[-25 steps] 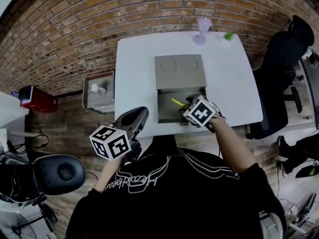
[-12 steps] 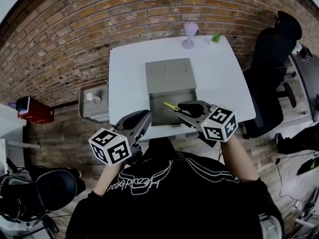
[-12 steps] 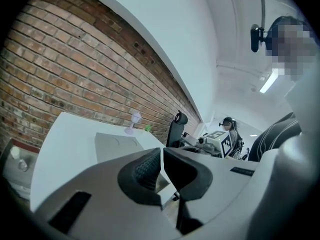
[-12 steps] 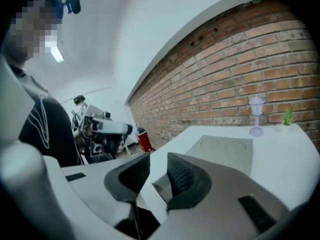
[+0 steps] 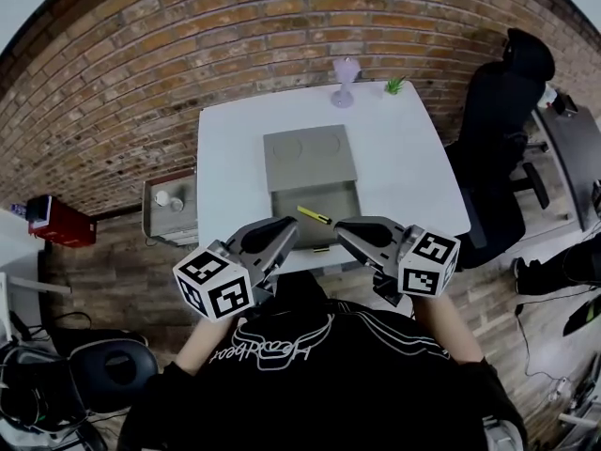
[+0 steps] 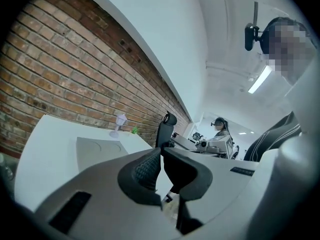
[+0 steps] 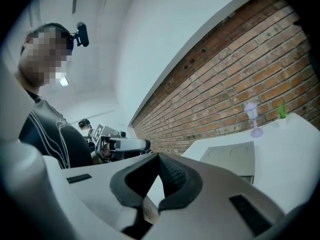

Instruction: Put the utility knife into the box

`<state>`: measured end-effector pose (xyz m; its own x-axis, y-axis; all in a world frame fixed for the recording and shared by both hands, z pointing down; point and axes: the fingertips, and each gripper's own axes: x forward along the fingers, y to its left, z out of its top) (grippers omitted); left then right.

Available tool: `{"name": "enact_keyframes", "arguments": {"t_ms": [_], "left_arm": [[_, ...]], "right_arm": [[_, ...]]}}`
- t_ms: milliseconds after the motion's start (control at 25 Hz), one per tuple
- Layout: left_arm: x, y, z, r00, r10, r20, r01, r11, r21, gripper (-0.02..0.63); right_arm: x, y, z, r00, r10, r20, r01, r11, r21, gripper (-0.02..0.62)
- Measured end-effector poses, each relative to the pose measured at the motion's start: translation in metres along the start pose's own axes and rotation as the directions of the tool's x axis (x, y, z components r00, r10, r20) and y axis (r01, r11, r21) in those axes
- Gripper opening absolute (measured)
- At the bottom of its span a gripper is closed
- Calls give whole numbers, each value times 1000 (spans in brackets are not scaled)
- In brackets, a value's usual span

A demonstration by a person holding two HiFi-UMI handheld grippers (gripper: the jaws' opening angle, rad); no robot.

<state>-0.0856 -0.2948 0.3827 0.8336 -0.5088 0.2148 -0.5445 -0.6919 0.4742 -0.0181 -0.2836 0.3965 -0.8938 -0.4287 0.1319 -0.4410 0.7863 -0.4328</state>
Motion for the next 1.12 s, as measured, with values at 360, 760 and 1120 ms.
{"name": "enact_keyframes", "arguments": {"t_ms": [360, 760, 1120], "left_arm": [[5, -14, -3, 999, -46, -14, 47, 999, 18, 41], [-3, -18, -5, 999, -42, -2, 42, 999, 19, 41], [1, -18, -7, 998, -57, 7, 57, 998, 14, 41]], "right_arm": [[-15, 9, 13, 996, -11, 85, 10, 1000, 14, 2], [-12, 15, 10, 998, -29, 54, 30, 999, -20, 2], [-16, 15, 10, 997, -70, 32, 71, 996, -48, 2]]}}
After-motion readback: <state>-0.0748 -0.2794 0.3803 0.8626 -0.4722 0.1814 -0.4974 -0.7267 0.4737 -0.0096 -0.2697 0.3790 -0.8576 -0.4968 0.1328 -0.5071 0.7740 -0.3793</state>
